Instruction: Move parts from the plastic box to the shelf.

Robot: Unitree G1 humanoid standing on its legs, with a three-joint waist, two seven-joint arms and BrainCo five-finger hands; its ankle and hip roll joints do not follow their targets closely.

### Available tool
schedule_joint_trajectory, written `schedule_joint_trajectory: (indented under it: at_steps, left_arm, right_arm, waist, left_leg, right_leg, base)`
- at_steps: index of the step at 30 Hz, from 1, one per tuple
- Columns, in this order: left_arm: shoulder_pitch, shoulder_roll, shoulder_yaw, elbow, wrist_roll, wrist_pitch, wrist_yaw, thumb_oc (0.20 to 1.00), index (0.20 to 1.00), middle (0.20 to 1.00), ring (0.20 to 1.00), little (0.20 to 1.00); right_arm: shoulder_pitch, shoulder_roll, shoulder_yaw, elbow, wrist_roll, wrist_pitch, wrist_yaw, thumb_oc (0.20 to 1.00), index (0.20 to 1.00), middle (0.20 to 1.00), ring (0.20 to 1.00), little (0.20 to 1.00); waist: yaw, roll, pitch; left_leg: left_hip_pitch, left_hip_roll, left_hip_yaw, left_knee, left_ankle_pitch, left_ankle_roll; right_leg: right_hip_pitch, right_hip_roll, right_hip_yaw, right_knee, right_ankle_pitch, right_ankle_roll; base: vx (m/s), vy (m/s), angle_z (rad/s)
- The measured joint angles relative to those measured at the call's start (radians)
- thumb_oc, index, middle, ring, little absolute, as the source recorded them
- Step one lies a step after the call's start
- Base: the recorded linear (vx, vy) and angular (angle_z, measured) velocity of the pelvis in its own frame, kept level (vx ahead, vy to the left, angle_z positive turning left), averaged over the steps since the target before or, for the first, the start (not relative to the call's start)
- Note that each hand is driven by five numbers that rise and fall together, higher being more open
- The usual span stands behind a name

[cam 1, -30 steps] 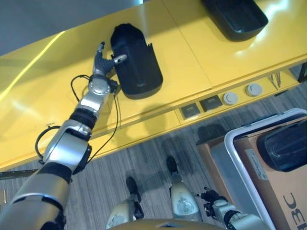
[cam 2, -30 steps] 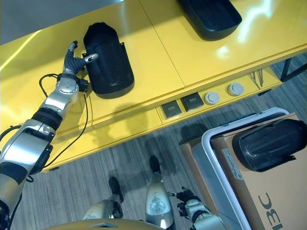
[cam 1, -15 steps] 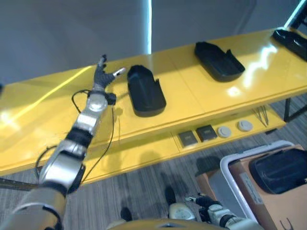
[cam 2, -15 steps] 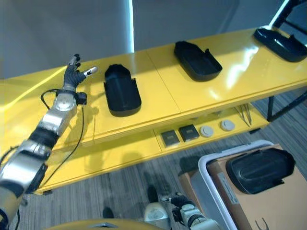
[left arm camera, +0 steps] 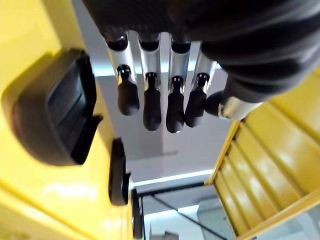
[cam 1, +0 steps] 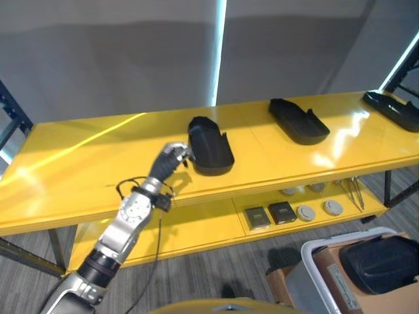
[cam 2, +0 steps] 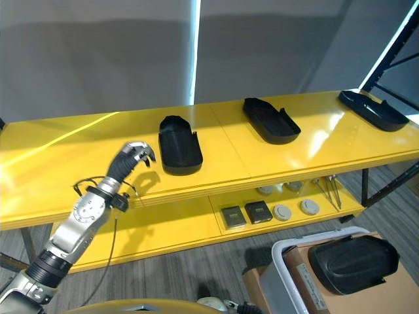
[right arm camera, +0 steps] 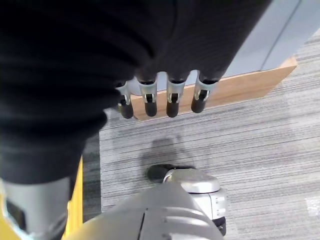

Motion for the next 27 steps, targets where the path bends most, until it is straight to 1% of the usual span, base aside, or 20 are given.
schedule_joint_trajectory:
  at_steps: [2,3,5,7,8,9,11,12,13,14,15,17,20,22,24,27]
  left_arm:
    - [0.002,-0.025,-0.008,0.013,-0.003,0.004,-0.018,0.2,0.2,0.2,0.2,0.2]
    - [0.002,-0.044,-0.033,0.031,-0.02,0.013,-0.034,0.2,0.2,0.2,0.2,0.2]
    - [0.002,-0.043,-0.059,0.031,-0.021,0.031,-0.061,0.2,0.2,0.2,0.2,0.2]
    - [0.001,-0.044,-0.073,0.032,-0.022,0.035,-0.072,0.2,0.2,0.2,0.2,0.2]
    - [-0.002,-0.047,-0.087,0.043,-0.037,0.036,-0.081,0.2,0.2,0.2,0.2,0.2]
    - [-0.004,-0.054,-0.093,0.063,-0.045,0.039,-0.089,0.2,0.2,0.2,0.2,0.2]
    - [-0.022,-0.067,-0.097,0.105,-0.046,0.039,-0.088,0.2,0.2,0.2,0.2,0.2]
    - [-0.048,-0.082,-0.095,0.175,-0.041,0.043,-0.078,0.2,0.2,0.2,0.2,0.2]
    - [-0.064,-0.088,-0.093,0.2,-0.039,0.044,-0.07,0.2,0.2,0.2,0.2,0.2]
    - [-0.078,-0.088,-0.091,0.213,-0.037,0.044,-0.057,0.2,0.2,0.2,0.2,0.2]
    - [-0.091,-0.088,-0.089,0.22,-0.032,0.044,-0.043,0.2,0.2,0.2,0.2,0.2]
    - [-0.149,-0.088,-0.063,0.229,-0.016,0.044,-0.004,0.2,0.2,0.2,0.2,0.2]
    - [-0.192,-0.09,-0.037,0.23,-0.007,0.041,0.026,0.2,0.2,0.2,0.2,0.2]
    - [-0.242,-0.092,-0.033,0.247,0.003,0.032,0.051,0.2,0.2,0.2,0.2,0.2]
    - [-0.309,-0.099,-0.033,0.3,0.009,0.023,0.083,0.2,0.2,0.2,0.2,0.2]
    - [-0.338,-0.107,-0.032,0.358,0.031,0.021,0.109,0.2,0.2,0.2,0.2,0.2]
  right_arm:
    - [0.001,-0.009,0.0,0.0,-0.007,0.0,0.001,1.0,1.0,1.0,1.0,1.0]
    - [0.004,-0.015,0.0,0.001,-0.007,0.0,0.001,1.0,1.0,1.0,1.0,1.0]
    - [0.0,-0.02,0.001,0.001,-0.007,0.0,0.002,1.0,1.0,1.0,1.0,1.0]
    - [0.004,-0.023,0.001,0.001,-0.007,0.0,0.002,1.0,1.0,1.0,1.0,1.0]
    - [0.0,-0.027,0.009,0.0,-0.007,-0.002,0.002,1.0,1.0,1.0,1.0,1.0]
    - [-0.005,-0.027,0.011,0.0,-0.007,-0.001,0.002,1.0,1.0,1.0,1.0,1.0]
    - [-0.007,-0.027,0.01,0.001,-0.006,-0.006,0.001,1.0,1.0,1.0,1.0,1.0]
    - [-0.013,-0.026,0.011,-0.001,-0.006,-0.011,0.002,1.0,1.0,1.0,1.0,1.0]
    - [-0.017,-0.026,0.011,0.0,-0.006,-0.011,0.002,1.0,1.0,1.0,1.0,1.0]
    - [-0.021,-0.026,0.012,-0.001,-0.006,-0.011,0.002,1.0,1.0,1.0,1.0,1.0]
    - [-0.021,-0.025,0.012,-0.001,-0.006,-0.011,0.001,1.0,1.0,1.0,1.0,1.0]
    - [-0.025,-0.027,0.01,-0.001,-0.006,-0.011,-0.001,1.0,1.0,1.0,1.0,1.0]
    - [-0.026,-0.03,0.009,-0.002,-0.005,-0.012,-0.003,1.0,1.0,1.0,1.0,1.0]
    - [-0.036,-0.032,0.009,-0.002,-0.004,-0.012,-0.008,1.0,1.0,1.0,1.0,1.0]
    - [-0.048,-0.036,0.012,-0.007,-0.004,-0.013,-0.008,1.0,1.0,1.0,1.0,1.0]
    - [-0.06,-0.044,0.028,-0.012,-0.004,-0.015,-0.008,1.0,1.0,1.0,1.0,1.0]
  waist:
    - [-0.001,0.012,-0.006]
    - [-0.006,0.021,-0.01]
    - [-0.01,0.031,-0.007]
    - [-0.017,0.032,-0.003]
    - [-0.013,0.032,-0.003]
    - [-0.023,0.034,0.003]
    - [-0.026,0.04,0.009]
    - [-0.041,0.034,0.025]
    - [-0.039,0.038,0.032]
    - [-0.046,0.034,0.048]
    - [-0.046,0.034,0.05]
    - [-0.048,0.035,0.075]
    - [-0.061,0.042,0.1]
    - [-0.063,0.048,0.112]
    - [-0.067,0.054,0.131]
    - [-0.074,0.064,0.145]
  left_leg:
    - [-0.002,0.002,0.003,0.0,0.0,0.0]
    - [-0.003,0.004,0.005,0.0,0.001,-0.001]
    - [-0.002,0.004,0.006,0.0,0.002,-0.001]
    - [-0.004,0.003,0.009,0.0,0.002,-0.001]
    - [-0.016,0.003,0.016,0.0,0.001,-0.001]
    - [-0.019,0.002,0.026,0.0,0.001,-0.001]
    - [-0.024,0.0,0.028,0.0,0.003,0.0]
    - [-0.036,0.001,0.032,0.0,0.007,0.0]
    - [-0.038,0.001,0.034,0.0,0.007,0.0]
    - [-0.04,0.0,0.037,0.0,0.008,-0.001]
    - [-0.05,0.0,0.045,0.0,0.009,0.0]
    - [-0.072,-0.002,0.051,0.0,0.013,0.002]
    - [-0.077,-0.003,0.054,0.001,0.016,-0.003]
    - [-0.095,-0.003,0.056,0.001,0.016,-0.003]
    - [-0.109,-0.004,0.061,0.001,0.02,-0.005]
    - [-0.108,-0.002,0.069,0.001,0.018,-0.005]
  right_leg:
    - [-0.004,0.003,0.002,0.0,0.0,0.0]
    - [-0.008,0.005,0.004,0.0,0.0,0.0]
    - [-0.013,0.006,0.005,0.0,0.002,0.0]
    - [-0.017,0.006,0.008,0.0,0.003,0.001]
    - [-0.026,0.005,0.014,0.0,0.003,0.002]
    - [-0.042,0.005,0.025,0.0,0.007,0.003]
    - [-0.048,0.005,0.028,0.0,0.011,0.003]
    - [-0.063,0.006,0.032,0.0,0.015,0.003]
    - [-0.066,0.006,0.033,0.0,0.017,0.002]
    - [-0.07,0.006,0.036,0.0,0.019,0.002]
    - [-0.084,0.007,0.044,0.0,0.023,0.003]
    - [-0.109,0.006,0.052,0.0,0.03,0.005]
    - [-0.117,0.009,0.056,0.0,0.035,0.01]
    - [-0.135,0.007,0.057,0.0,0.037,0.012]
    - [-0.152,0.013,0.059,0.0,0.04,0.01]
    - [-0.154,0.015,0.06,0.0,0.038,0.01]
  base:
    - [-0.01,0.006,-0.05]
    - [-0.01,0.006,-0.03]
    - [0.0,0.0,0.0]
    - [-0.01,-0.001,-0.04]
    - [-0.03,-0.003,-0.18]
    - [-0.03,-0.003,-0.19]
    - [-0.03,-0.003,-0.1]
    - [-0.04,-0.005,-0.07]
    - [-0.04,-0.003,-0.09]
    - [-0.05,-0.004,-0.12]
    - [-0.04,-0.002,-0.17]
    - [-0.05,0.0,-0.11]
    - [-0.04,0.002,-0.04]
    - [-0.03,0.001,-0.04]
    - [-0.01,0.003,-0.06]
    - [0.01,-0.001,-0.06]
